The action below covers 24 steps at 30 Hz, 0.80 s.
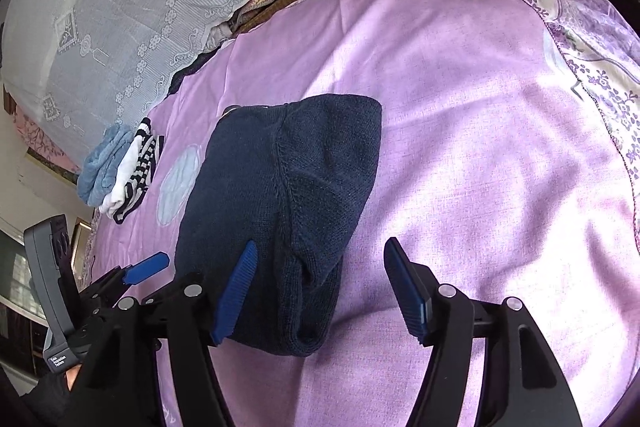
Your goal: Fold small clothes
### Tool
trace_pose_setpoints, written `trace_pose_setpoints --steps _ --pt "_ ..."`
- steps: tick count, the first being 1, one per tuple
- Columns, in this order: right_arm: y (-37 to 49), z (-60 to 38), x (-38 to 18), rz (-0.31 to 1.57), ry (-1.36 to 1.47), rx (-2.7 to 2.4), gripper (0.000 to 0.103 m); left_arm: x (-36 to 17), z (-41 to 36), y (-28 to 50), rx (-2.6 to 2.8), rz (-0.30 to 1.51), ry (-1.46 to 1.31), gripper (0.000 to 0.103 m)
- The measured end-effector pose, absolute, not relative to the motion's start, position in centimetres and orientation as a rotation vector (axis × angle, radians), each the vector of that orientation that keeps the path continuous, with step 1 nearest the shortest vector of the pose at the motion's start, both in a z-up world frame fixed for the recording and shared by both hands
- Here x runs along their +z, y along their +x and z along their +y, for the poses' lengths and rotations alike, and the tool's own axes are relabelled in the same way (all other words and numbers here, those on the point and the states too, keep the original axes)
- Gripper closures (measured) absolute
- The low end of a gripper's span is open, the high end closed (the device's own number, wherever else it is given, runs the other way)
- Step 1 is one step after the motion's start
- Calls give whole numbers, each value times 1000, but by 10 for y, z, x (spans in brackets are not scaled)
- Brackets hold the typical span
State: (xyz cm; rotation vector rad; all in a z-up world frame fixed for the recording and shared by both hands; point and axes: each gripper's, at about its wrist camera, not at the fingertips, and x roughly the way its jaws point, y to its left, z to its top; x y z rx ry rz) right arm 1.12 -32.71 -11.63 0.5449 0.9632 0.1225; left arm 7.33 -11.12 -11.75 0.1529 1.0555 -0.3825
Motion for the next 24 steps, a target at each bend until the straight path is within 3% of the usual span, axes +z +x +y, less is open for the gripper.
trace_pose_setpoints --steps 12,24 --pt "22 -331 -123 992 624 154 25 -110 -105 101 -483 1114 -30 10" --pt "58 -335 -146 1025 717 190 23 -142 -99 145 -588 1216 -183 10"
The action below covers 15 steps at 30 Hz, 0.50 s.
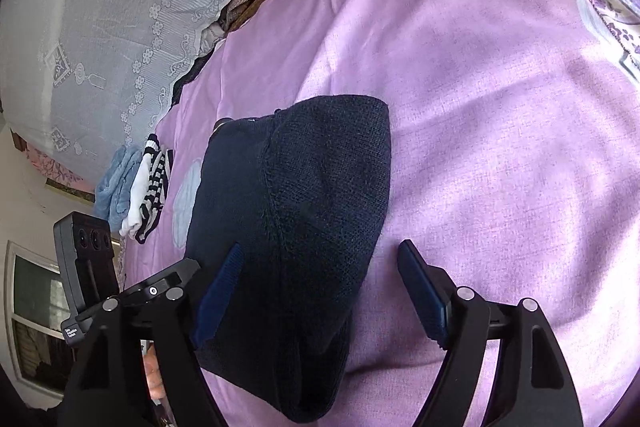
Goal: Fold small clothes
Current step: 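Grasp the navy bundle from both sides with both tools and lift it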
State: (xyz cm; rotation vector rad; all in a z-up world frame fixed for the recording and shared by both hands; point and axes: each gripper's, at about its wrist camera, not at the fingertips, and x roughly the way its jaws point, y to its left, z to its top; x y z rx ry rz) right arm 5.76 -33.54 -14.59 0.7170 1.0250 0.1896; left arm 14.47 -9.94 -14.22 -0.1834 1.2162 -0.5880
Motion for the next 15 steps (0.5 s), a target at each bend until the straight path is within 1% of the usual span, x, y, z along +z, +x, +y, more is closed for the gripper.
trace_pose_setpoints --steps 4,9,10,11,12,13,15 --pt "69 -326 -154 1018 709 219 22 -159 -110 149 -624 1255 -207 10" --pt "83 -308 -158 1013 613 255 22 -163 -118 153 -637 1246 -193 8" --pt "86 -307 -158 1012 603 260 23 -163 -119 153 -639 1241 -181 9" --pt "88 -307 -157 1013 599 262 24 -162 -121 154 -643 1233 -168 11" --pt "88 -307 -157 1015 597 263 30 -160 -123 153 -645 1225 -154 12" --pt "88 -308 -157 1011 598 267 38 -160 -124 153 -640 1220 -143 14" --pt "86 -310 -155 1006 609 277 49 -158 -125 151 -631 1203 -131 17"
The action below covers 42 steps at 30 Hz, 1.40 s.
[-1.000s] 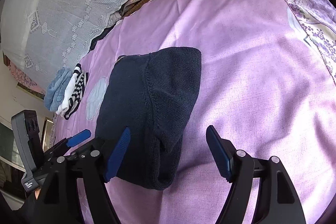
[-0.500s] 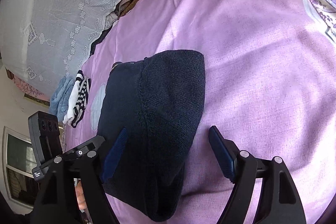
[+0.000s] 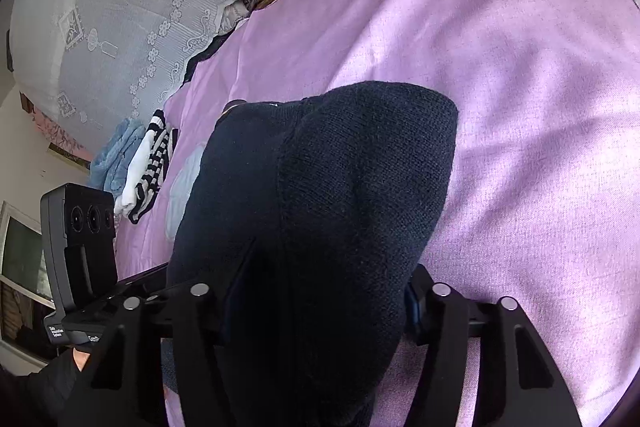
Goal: Fold small clothes
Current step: 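Grasp the navy bundle from both sides with both tools and lift it, then carry the bundle with both tools onto the stack of folded clothes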
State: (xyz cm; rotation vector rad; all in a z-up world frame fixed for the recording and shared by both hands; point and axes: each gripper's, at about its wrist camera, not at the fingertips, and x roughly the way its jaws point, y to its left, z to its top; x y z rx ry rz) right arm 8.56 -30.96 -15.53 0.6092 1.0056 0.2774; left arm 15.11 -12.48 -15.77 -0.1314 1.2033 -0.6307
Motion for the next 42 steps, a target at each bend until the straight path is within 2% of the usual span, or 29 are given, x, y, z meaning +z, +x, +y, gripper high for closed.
trace_pose_setpoints --steps 3,4,10,23,29,42 --pt "81 -310 -148 982 596 272 65 -152 -125 147 -623 1172 -108 25" --pt "79 -308 -145 974 586 270 66 -150 -125 145 -620 1162 -101 29" --pt "74 -302 -131 943 569 255 70 -137 -123 138 -612 1126 -77 37" --pt "52 -265 -84 853 539 313 71 -84 -75 111 -593 1021 -97 38" --pt "70 -203 -57 845 519 394 70 -54 -9 112 -532 979 -112 38" --pt "164 3 26 782 494 577 70 32 206 163 -401 877 -98 38"
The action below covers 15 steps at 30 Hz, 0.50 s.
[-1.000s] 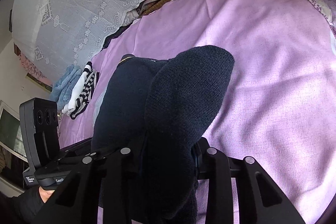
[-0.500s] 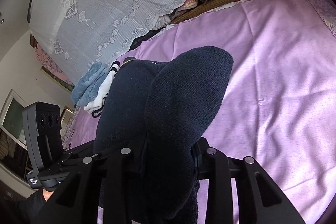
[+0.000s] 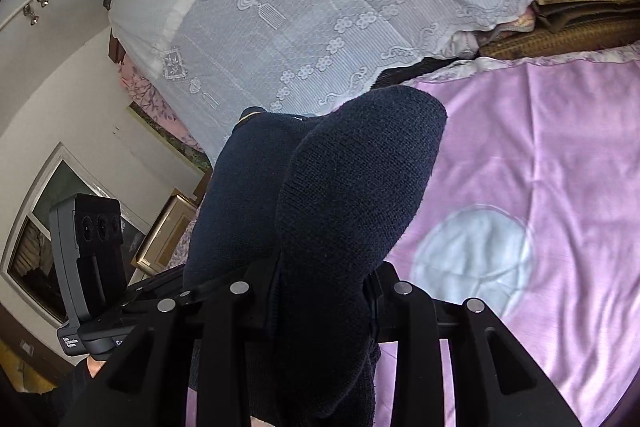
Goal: Fold small clothes
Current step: 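Carry the bundle with both tools onto the stack of folded clothes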
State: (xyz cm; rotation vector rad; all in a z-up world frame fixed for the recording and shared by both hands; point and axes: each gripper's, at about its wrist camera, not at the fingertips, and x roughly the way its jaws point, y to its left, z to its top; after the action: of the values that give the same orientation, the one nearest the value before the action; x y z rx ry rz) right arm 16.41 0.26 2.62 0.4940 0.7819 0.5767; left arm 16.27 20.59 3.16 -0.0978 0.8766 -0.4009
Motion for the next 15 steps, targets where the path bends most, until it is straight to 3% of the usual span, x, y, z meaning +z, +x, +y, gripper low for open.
trace_pose_setpoints --steps 9,15 --pt "241 105 74 750 491 600 70 86 316 237 -379 817 -85 38" --pt "281 152 75 750 465 613 70 94 362 276 -360 792 -109 37"
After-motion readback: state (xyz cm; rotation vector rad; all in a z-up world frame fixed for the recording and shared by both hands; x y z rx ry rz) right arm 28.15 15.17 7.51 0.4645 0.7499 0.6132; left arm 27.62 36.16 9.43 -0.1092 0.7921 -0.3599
